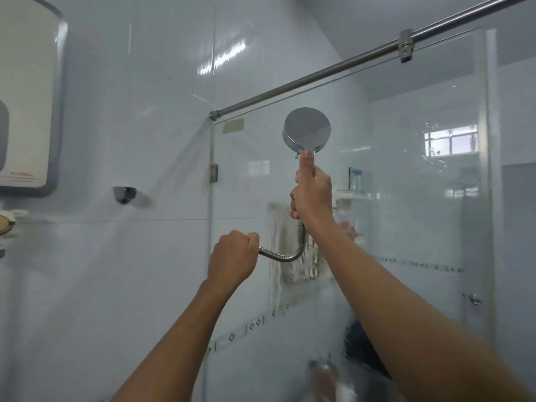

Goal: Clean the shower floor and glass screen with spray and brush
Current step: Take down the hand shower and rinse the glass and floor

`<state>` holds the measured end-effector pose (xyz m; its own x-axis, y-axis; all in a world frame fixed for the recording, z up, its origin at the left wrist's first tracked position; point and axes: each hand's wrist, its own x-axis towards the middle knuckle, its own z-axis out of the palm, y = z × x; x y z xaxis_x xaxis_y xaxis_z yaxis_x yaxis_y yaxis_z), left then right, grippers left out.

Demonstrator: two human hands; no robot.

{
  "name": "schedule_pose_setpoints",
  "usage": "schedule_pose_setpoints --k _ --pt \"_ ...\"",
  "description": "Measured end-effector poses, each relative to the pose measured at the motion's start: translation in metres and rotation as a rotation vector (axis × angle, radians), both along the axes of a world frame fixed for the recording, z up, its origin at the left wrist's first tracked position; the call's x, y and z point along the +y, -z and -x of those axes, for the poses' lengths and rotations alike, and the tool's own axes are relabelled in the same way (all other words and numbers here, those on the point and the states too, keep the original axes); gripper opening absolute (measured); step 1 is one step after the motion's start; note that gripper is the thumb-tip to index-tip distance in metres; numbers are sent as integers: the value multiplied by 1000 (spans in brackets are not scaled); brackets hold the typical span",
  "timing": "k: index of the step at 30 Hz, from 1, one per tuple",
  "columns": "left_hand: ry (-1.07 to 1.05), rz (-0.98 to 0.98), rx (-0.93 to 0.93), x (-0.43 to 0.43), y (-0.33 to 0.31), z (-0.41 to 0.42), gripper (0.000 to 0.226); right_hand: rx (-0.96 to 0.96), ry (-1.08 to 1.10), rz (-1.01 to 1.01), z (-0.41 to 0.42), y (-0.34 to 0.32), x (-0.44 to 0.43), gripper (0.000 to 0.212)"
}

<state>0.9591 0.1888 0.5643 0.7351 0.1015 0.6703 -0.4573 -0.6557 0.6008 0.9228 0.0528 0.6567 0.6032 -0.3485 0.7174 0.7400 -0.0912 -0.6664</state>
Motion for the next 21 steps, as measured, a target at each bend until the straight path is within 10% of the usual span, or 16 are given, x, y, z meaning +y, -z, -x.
schedule_pose_setpoints --k 21 --pt "-15 27 -2 21 -4 -6 41 17 -43 -54 -9 -3 18 56"
